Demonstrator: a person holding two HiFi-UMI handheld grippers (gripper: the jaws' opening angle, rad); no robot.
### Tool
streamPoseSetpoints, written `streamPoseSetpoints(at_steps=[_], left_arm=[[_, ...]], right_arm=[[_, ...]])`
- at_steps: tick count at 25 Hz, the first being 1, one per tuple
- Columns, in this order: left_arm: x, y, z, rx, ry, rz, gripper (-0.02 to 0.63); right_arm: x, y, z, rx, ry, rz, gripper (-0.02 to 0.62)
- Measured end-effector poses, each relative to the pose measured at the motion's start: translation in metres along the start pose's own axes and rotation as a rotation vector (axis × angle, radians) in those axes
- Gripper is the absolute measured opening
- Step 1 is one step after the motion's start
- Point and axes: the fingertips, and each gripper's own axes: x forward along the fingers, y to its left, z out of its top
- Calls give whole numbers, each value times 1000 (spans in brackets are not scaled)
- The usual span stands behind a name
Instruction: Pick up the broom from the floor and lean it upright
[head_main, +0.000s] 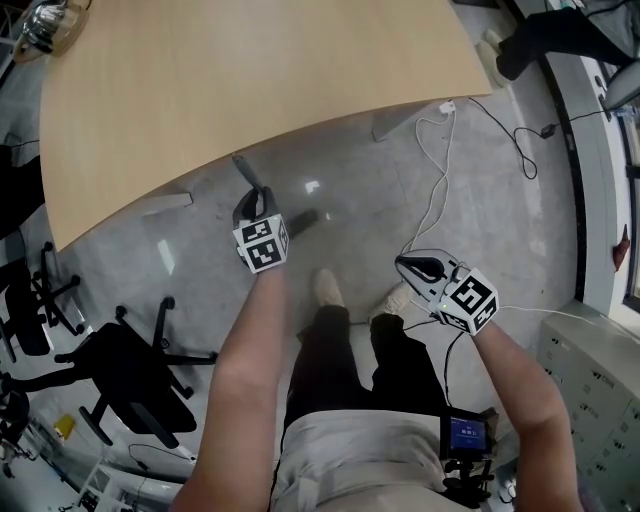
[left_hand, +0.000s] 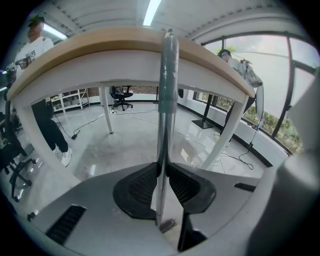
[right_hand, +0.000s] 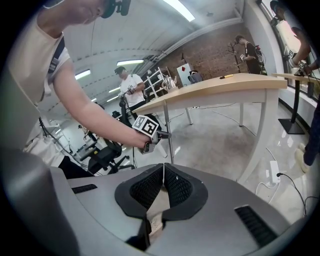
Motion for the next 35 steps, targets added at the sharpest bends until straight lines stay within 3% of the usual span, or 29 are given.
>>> streamPoseSetpoints(at_steps=[6,9,18,24,27,32,35], left_arm=[[2,1,2,14,8,8,91],[3,0,4,52,8,13,129],[-14,-1,14,128,-19,12,150],[-63,4,20,162,-64,-3,150],[-104,-2,4,182,-51,-26,150],[-169,-39,-27,219,-30,-123,146],[-214,-72,-38,216,-32,-196,93]], right_arm=[[-1,-1,-6,17,10,-7,18],[-1,-2,-7,16,11,-6,18],[-10,1,0,-6,8,-16,18],[-19,0,15,-50,-16,-20,18],[-32,11,7,-59,8,-10,18],[-60,13,-24,-38,35,-8,18],[-79,13,-34,-7,13,-13,18]])
